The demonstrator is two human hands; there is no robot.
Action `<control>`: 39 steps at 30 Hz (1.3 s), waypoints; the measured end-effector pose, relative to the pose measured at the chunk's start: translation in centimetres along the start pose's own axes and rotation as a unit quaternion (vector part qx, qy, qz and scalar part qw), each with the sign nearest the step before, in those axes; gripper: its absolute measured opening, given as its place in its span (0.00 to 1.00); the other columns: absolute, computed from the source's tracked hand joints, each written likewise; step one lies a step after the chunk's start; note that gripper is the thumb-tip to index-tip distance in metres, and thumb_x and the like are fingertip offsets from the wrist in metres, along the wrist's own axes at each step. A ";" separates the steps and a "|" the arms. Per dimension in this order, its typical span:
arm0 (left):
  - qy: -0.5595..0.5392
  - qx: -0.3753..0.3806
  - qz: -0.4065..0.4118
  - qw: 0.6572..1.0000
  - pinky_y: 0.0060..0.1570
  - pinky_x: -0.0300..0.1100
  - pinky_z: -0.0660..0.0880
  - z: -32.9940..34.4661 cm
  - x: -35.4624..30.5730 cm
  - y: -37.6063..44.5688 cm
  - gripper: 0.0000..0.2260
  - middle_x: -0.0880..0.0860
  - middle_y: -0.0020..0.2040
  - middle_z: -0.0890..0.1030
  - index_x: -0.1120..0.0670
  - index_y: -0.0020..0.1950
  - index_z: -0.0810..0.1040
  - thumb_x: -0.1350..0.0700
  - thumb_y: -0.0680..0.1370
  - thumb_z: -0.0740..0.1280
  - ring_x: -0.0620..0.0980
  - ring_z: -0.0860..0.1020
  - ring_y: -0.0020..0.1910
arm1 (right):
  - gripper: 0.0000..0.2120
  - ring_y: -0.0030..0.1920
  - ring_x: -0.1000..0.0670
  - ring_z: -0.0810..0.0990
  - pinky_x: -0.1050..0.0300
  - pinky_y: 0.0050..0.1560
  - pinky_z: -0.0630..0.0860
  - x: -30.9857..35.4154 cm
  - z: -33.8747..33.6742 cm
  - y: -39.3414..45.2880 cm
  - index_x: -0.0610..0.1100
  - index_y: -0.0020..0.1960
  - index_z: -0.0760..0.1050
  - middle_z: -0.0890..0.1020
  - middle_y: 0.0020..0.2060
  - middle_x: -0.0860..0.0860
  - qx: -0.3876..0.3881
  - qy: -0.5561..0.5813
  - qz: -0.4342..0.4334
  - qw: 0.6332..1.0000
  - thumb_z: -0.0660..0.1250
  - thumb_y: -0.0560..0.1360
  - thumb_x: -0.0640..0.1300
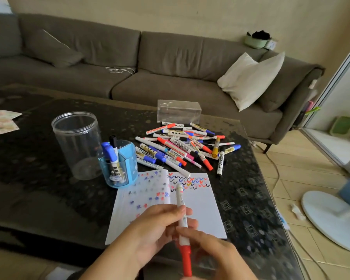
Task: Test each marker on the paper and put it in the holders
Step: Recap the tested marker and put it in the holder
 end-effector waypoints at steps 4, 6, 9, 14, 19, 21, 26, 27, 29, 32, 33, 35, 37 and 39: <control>0.008 0.012 0.024 1.000 0.37 0.44 0.79 0.6 -0.1 -1.1 0.08 0.64 0.40 0.83 0.63 0.42 0.81 0.61 0.76 0.64 0.56 0.83 0.37 | 0.27 0.57 0.64 0.78 0.69 0.56 0.74 1.5 0.0 -0.4 0.70 0.60 0.72 0.77 0.57 0.69 0.014 -0.011 -0.073 0.997 0.77 0.66 0.54; 0.007 0.014 0.032 0.999 0.36 0.42 0.80 1.0 -0.2 -1.5 0.07 0.63 0.39 0.83 0.63 0.44 0.79 0.61 0.76 0.63 0.55 0.83 0.36 | 0.25 0.53 0.63 0.80 0.69 0.54 0.75 1.8 0.2 -0.7 0.69 0.59 0.73 0.79 0.55 0.66 -0.016 -0.031 -0.122 0.992 0.76 0.66 0.54; 0.012 0.024 0.041 0.999 0.37 0.43 0.80 1.3 -0.3 -2.1 0.08 0.61 0.39 0.84 0.63 0.44 0.79 0.61 0.76 0.63 0.54 0.83 0.36 | 0.20 0.47 0.61 0.81 0.69 0.50 0.76 1.6 0.5 -1.2 0.67 0.58 0.74 0.81 0.50 0.62 -0.041 -0.054 -0.133 0.989 0.74 0.68 0.56; 0.010 0.043 0.047 0.998 0.47 0.48 0.76 1.6 -0.5 -2.9 0.10 0.62 0.42 0.84 0.59 0.38 0.83 0.59 0.74 0.64 0.55 0.83 0.41 | 0.11 0.41 0.66 0.78 0.70 0.43 0.76 1.3 0.4 -1.5 0.58 0.53 0.77 0.80 0.42 0.61 -0.098 -0.112 -0.163 0.975 0.71 0.71 0.55; 0.012 0.054 0.055 0.997 0.46 0.46 0.77 1.8 -0.6 -2.9 0.07 0.62 0.43 0.84 0.60 0.42 0.82 0.58 0.73 0.65 0.55 0.84 0.43 | 0.07 0.40 0.68 0.78 0.75 0.42 0.73 1.1 0.8 -1.4 0.54 0.50 0.78 0.80 0.40 0.59 -0.129 -0.110 -0.181 0.969 0.70 0.72 0.53; 0.013 0.057 0.053 0.997 0.46 0.45 0.77 1.7 -0.6 -2.9 0.08 0.61 0.42 0.84 0.60 0.46 0.81 0.59 0.76 0.63 0.54 0.83 0.43 | 0.08 0.39 0.69 0.76 0.75 0.42 0.72 1.1 0.8 -1.3 0.54 0.51 0.78 0.80 0.39 0.58 -0.129 -0.114 -0.188 0.967 0.71 0.72 0.52; -0.012 0.022 0.063 0.998 0.49 0.46 0.74 1.1 -0.8 -2.0 0.11 0.55 0.42 0.84 0.56 0.43 0.84 0.57 0.77 0.63 0.50 0.81 0.42 | 0.13 0.38 0.69 0.73 0.76 0.41 0.70 1.1 0.6 -1.1 0.57 0.55 0.76 0.73 0.39 0.68 -0.102 -0.130 -0.186 0.969 0.69 0.72 0.57; -0.008 0.020 0.062 0.998 0.49 0.46 0.74 1.0 -0.7 -1.8 0.11 0.55 0.42 0.84 0.56 0.42 0.84 0.58 0.77 0.63 0.50 0.81 0.43 | 0.14 0.38 0.69 0.73 0.75 0.41 0.71 1.0 0.7 -1.1 0.58 0.56 0.75 0.73 0.40 0.69 -0.094 -0.134 -0.182 0.970 0.69 0.72 0.59; -0.005 0.029 0.057 0.998 0.51 0.46 0.74 1.0 -0.6 -1.7 0.11 0.54 0.42 0.84 0.55 0.40 0.85 0.58 0.76 0.64 0.49 0.81 0.43 | 0.17 0.39 0.68 0.74 0.74 0.41 0.73 1.0 0.6 -1.3 0.61 0.58 0.74 0.74 0.40 0.69 -0.078 -0.134 -0.171 0.973 0.69 0.71 0.62; -0.018 0.031 0.050 0.998 0.50 0.45 0.74 1.0 -0.4 -1.6 0.09 0.53 0.40 0.84 0.54 0.37 0.85 0.57 0.73 0.66 0.48 0.81 0.41 | 0.20 0.41 0.68 0.75 0.75 0.43 0.72 0.6 0.7 -1.3 0.62 0.60 0.72 0.75 0.43 0.71 -0.049 -0.134 -0.166 0.976 0.70 0.70 0.61; -0.021 0.029 0.046 0.998 0.49 0.45 0.74 0.9 -0.3 -1.4 0.10 0.53 0.39 0.84 0.55 0.36 0.85 0.57 0.74 0.66 0.47 0.81 0.40 | 0.19 0.41 0.69 0.74 0.76 0.44 0.71 0.4 0.8 -1.2 0.62 0.60 0.72 0.75 0.45 0.70 -0.049 -0.151 -0.175 0.972 0.69 0.71 0.59; -0.023 0.030 0.031 0.999 0.48 0.45 0.73 0.6 0.0 -0.9 0.11 0.53 0.38 0.84 0.55 0.37 0.85 0.58 0.76 0.65 0.47 0.81 0.39 | 0.18 0.40 0.67 0.73 0.74 0.44 0.72 -0.1 0.9 -0.9 0.58 0.61 0.72 0.75 0.45 0.64 -0.077 -0.209 -0.208 0.952 0.70 0.72 0.51; -0.016 0.037 0.025 0.999 0.47 0.45 0.73 0.4 0.4 -0.4 0.12 0.54 0.37 0.83 0.55 0.36 0.85 0.58 0.76 0.65 0.48 0.81 0.39 | 0.19 0.38 0.61 0.72 0.72 0.41 0.71 -0.7 0.7 -0.6 0.54 0.61 0.73 0.72 0.41 0.59 -0.117 -0.253 -0.232 0.932 0.69 0.71 0.43; -0.011 0.036 0.024 0.999 0.46 0.45 0.72 0.4 0.7 0.0 0.09 0.54 0.36 0.82 0.55 0.35 0.84 0.57 0.73 0.67 0.49 0.79 0.40 | 0.18 0.37 0.56 0.70 0.70 0.39 0.69 -1.3 0.4 -0.2 0.51 0.59 0.73 0.71 0.38 0.56 -0.153 -0.269 -0.245 0.919 0.69 0.70 0.41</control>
Point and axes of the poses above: each hand's wrist, its own y-axis towards the middle knuckle, its own z-axis out of the palm, x = y × z, the point moved 2 cm from there along y, towards the middle knuckle
